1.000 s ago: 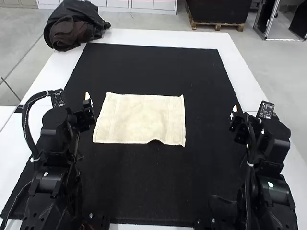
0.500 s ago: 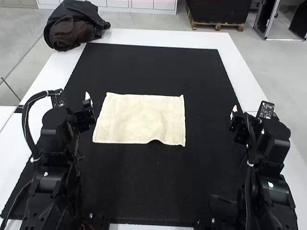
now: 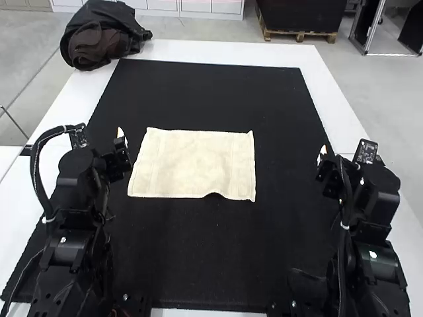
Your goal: Fold the towel.
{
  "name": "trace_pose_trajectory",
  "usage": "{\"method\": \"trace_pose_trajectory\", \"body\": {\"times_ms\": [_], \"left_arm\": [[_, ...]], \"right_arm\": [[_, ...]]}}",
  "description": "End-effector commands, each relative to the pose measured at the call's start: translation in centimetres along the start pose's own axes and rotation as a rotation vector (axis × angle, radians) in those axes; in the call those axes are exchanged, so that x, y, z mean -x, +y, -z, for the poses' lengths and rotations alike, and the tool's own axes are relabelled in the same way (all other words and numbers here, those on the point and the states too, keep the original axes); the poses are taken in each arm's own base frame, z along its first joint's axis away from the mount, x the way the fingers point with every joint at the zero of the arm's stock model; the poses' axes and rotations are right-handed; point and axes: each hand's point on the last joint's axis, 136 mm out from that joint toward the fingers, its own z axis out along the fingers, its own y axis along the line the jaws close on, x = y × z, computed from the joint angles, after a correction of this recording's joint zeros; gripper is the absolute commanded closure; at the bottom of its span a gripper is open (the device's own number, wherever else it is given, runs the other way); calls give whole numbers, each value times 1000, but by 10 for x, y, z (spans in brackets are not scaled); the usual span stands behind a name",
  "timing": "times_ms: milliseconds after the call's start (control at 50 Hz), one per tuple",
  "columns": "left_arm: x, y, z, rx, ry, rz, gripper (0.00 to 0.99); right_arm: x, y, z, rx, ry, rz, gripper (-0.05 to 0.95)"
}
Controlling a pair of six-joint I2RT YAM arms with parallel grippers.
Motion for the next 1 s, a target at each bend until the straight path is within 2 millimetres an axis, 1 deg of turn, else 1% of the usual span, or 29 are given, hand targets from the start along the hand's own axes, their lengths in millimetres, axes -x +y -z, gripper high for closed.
{"method": "trace_pose_trajectory", "body": {"times_ms": [0,800,880,980], "left_arm": [[1,4,0,19,-10,12,30],[2,4,0,20,-12,12,30],[7,2,0,12,-34,-13,30],[19,-1,1,1,-80,-107,31]], "right_arm": [[-1,3,0,22,1,5,-18],[-3,5,0,36,6,5,-18],[-1,5,0,36,-1,5,-18],[2,5,0,34,-14,14,-18]]}}
